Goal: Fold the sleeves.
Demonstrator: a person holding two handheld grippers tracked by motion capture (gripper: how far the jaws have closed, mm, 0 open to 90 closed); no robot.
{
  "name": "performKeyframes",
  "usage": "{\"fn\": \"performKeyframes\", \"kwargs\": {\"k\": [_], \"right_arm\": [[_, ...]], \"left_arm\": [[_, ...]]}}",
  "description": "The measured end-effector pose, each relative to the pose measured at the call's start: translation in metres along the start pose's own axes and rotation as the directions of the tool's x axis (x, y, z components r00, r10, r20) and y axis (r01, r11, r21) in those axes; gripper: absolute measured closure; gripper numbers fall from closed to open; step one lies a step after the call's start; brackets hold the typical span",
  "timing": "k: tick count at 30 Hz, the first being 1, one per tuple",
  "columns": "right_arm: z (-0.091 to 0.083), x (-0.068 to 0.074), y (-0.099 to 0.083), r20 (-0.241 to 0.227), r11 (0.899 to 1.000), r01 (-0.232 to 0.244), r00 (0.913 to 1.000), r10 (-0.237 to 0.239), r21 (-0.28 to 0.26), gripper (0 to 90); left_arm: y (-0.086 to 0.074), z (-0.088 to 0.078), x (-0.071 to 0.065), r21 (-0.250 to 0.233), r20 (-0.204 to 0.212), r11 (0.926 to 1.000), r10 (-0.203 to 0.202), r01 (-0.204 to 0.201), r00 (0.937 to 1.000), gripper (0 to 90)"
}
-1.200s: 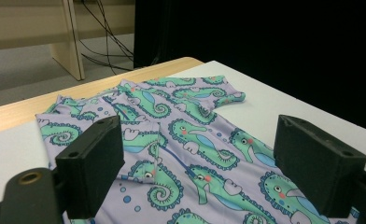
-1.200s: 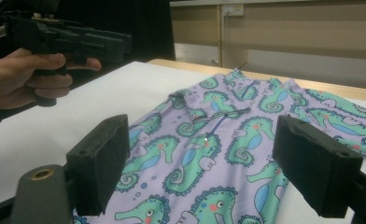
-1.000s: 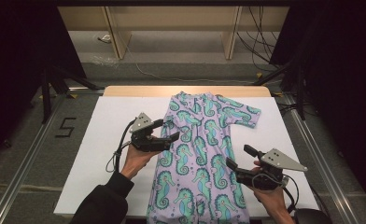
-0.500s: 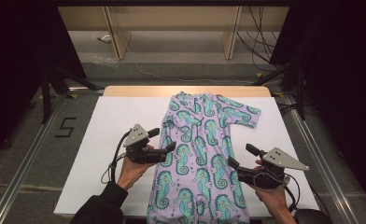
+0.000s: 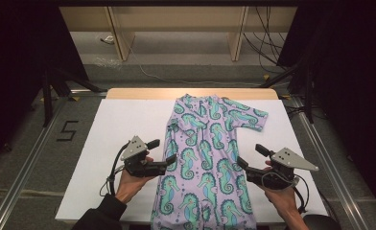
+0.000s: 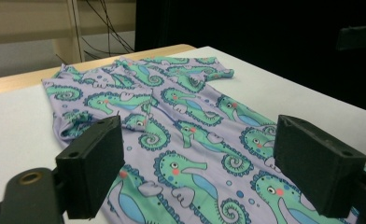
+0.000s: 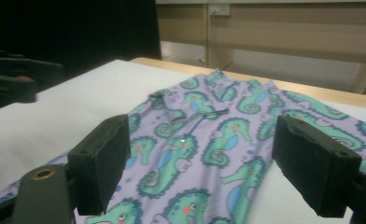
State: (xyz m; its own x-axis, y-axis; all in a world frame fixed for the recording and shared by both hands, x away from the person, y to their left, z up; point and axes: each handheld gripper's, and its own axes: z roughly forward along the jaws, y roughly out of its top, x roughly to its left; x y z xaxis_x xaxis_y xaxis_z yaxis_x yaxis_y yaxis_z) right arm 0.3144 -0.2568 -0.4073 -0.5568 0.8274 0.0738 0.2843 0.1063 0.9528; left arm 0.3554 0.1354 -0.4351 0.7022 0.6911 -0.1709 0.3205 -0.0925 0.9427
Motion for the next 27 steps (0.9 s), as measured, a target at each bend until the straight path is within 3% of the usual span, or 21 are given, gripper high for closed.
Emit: {"fn": "performKeyframes", "kwargs": {"k": [6,9,16,22,27], "right_arm": [[0.012,-0.017,0.003,0.055,0.999,0.000,0.9985,-0.003,0.047,21.0],[0.023,-0.032,0.005,0.089,0.995,-0.016,0.9960,0.007,0.099,21.0],[0.035,-0.051,0.006,0.137,0.990,-0.037,0.9904,0.018,0.136,22.3],[0.053,-0.076,0.008,0.183,0.976,-0.115,0.9797,0.081,0.184,23.3],[0.064,-0.085,0.011,0.210,0.965,-0.128,0.9744,0.079,0.227,23.3]], "left_arm": [[-0.004,-0.005,-0.002,0.010,-0.016,0.9998,0.018,-0.017,0.9997,15.7],[-0.005,-0.007,-0.002,0.009,-0.017,0.9999,0.009,-0.009,0.9998,15.7],[-0.007,-0.010,-0.003,0.004,-0.020,0.9999,0.011,-0.011,0.9997,15.7],[-0.007,-0.013,0.000,0.000,-0.028,1.0000,0.007,-0.007,0.9996,15.8],[-0.007,-0.013,-0.001,-0.003,-0.026,0.9999,0.010,-0.010,0.9996,15.8]]}}
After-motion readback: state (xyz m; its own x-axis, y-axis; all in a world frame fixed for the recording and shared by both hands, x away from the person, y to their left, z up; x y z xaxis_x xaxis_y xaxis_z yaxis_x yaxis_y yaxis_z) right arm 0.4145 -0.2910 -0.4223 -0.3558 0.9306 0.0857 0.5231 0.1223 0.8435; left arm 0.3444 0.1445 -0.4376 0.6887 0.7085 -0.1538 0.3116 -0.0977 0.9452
